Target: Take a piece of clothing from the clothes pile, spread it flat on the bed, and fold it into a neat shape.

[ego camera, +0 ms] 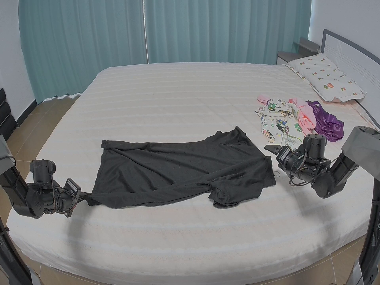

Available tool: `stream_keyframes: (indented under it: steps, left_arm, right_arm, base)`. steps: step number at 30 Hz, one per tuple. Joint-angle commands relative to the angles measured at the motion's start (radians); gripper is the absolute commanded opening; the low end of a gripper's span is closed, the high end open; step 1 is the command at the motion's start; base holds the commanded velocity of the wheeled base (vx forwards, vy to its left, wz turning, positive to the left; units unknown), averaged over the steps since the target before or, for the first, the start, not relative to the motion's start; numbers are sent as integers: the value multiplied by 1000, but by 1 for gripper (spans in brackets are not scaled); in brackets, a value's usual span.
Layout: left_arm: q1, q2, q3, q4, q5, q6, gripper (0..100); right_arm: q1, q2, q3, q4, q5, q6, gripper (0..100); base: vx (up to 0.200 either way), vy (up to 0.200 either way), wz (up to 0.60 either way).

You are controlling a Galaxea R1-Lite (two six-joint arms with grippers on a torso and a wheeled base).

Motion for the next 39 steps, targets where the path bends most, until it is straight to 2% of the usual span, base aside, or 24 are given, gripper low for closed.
stream_keyframes:
  steps: [1,6,9,22,23,30,34,37,39]
  left_arm:
    - [0,-3,0,0,-2,-9,0]
    - [0,-6,7,0,-2,-9,0]
    - [0,-6,7,0,-2,-9,0]
    - [0,-6,7,0,-4,-9,0]
    - [0,-6,7,0,-2,-9,0]
    - [0,0,7,0,-2,-8,0]
    - [0,-8,10,2,-4,-9,0]
    - [-1,-21,27,-2,-2,-5,0]
    - [-3,-57,49,-2,-2,-8,0]
  right_arm:
    - [-29,-147,132,14,76,0,100]
    - [-9,-178,243,11,110,-31,100]
    - [43,-152,301,5,110,-80,100]
    - [121,-37,243,3,102,-81,100]
    - [124,-23,230,3,102,-81,0]
    - [143,-55,269,17,102,-84,0]
    - [123,-94,316,37,101,-84,0]
    - [92,-169,382,40,116,-84,0]
    - [82,-243,450,43,155,-83,0]
  base:
    - [0,0,0]
    - [0,0,0]
    - [0,0,0]
    - [0,0,0]
    - [0,0,0]
    - [0,0,0]
    - [0,0,0]
    - [0,0,0]
    - [0,0,0]
